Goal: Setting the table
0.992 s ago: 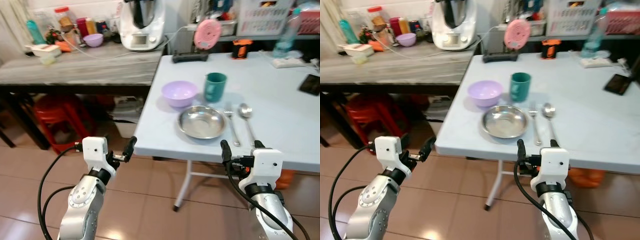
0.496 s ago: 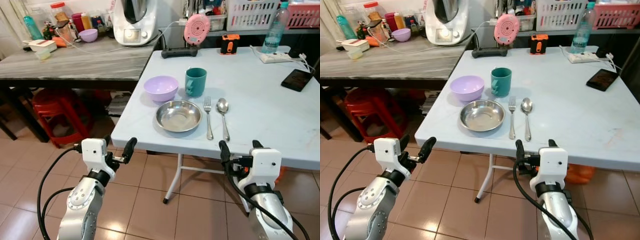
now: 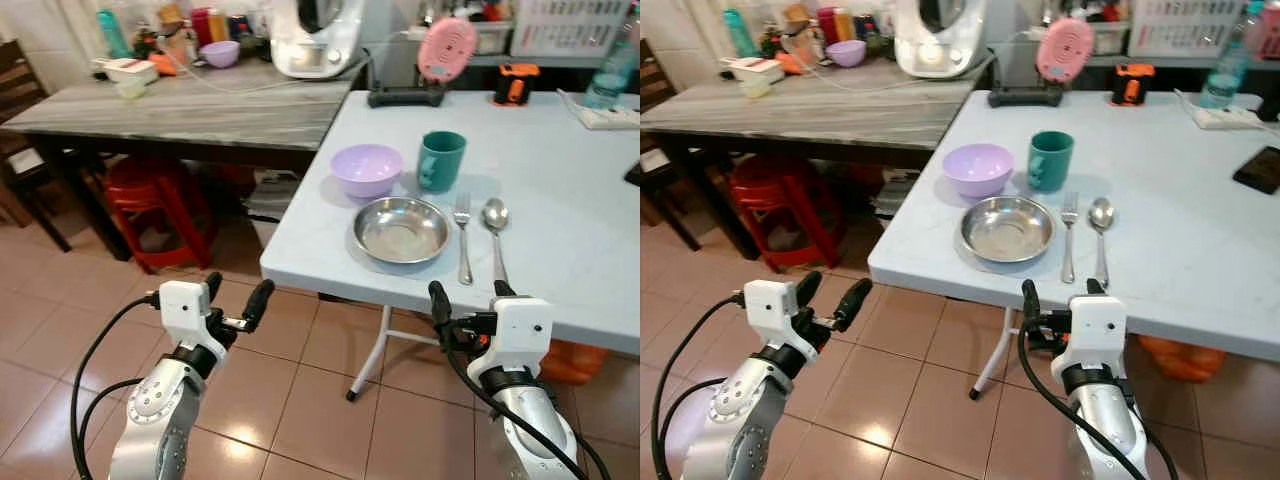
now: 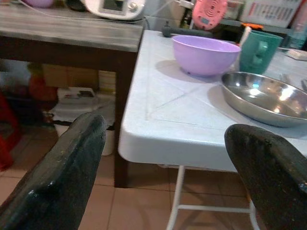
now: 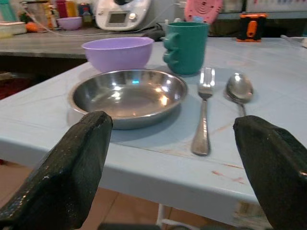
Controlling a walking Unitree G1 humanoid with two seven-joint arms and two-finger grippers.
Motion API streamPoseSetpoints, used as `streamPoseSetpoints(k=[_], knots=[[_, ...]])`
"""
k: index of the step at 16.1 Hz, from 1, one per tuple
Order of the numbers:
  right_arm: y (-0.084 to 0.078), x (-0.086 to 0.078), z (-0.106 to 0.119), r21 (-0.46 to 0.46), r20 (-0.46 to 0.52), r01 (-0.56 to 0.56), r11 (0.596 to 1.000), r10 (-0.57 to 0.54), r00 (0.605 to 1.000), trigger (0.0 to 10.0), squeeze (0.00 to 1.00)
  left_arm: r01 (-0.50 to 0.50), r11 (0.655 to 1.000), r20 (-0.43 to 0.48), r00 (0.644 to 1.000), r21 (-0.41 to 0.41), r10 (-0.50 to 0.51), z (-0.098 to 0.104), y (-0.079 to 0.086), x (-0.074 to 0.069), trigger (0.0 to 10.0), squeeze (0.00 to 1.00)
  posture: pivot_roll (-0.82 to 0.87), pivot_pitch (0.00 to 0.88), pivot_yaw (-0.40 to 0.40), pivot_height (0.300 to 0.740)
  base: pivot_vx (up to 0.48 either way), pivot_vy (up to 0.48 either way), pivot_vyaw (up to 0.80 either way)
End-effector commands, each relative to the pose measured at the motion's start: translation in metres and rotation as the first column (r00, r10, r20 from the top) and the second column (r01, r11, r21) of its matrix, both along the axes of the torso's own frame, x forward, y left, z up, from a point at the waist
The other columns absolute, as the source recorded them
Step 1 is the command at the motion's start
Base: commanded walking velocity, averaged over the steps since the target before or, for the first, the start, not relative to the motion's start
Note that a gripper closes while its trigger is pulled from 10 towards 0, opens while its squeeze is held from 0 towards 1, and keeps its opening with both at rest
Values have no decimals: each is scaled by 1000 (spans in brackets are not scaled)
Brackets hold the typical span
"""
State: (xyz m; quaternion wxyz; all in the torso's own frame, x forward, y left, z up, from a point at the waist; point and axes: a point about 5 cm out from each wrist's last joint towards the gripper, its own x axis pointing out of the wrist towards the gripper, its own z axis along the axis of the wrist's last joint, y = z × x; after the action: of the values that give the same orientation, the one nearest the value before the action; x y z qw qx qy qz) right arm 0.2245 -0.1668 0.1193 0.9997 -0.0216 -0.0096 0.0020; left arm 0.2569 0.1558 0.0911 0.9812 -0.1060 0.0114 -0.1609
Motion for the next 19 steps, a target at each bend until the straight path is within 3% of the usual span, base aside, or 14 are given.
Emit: streamPoseSetpoints(k=[1, 19], knots=[[0, -1, 3, 14, 8, 4, 1000, -4, 1000, 10000, 0, 6, 1000, 18, 1000, 6, -7, 5, 2, 0, 10000, 0, -93, 8, 113, 740, 0, 0, 0], [3, -3, 1, 23, 8, 13, 1000, -13, 1000, 10000, 0, 56, 998, 33, 998, 7, -56, 9, 2, -2, 10000, 0, -91, 22, 127, 740, 305, 0, 0]])
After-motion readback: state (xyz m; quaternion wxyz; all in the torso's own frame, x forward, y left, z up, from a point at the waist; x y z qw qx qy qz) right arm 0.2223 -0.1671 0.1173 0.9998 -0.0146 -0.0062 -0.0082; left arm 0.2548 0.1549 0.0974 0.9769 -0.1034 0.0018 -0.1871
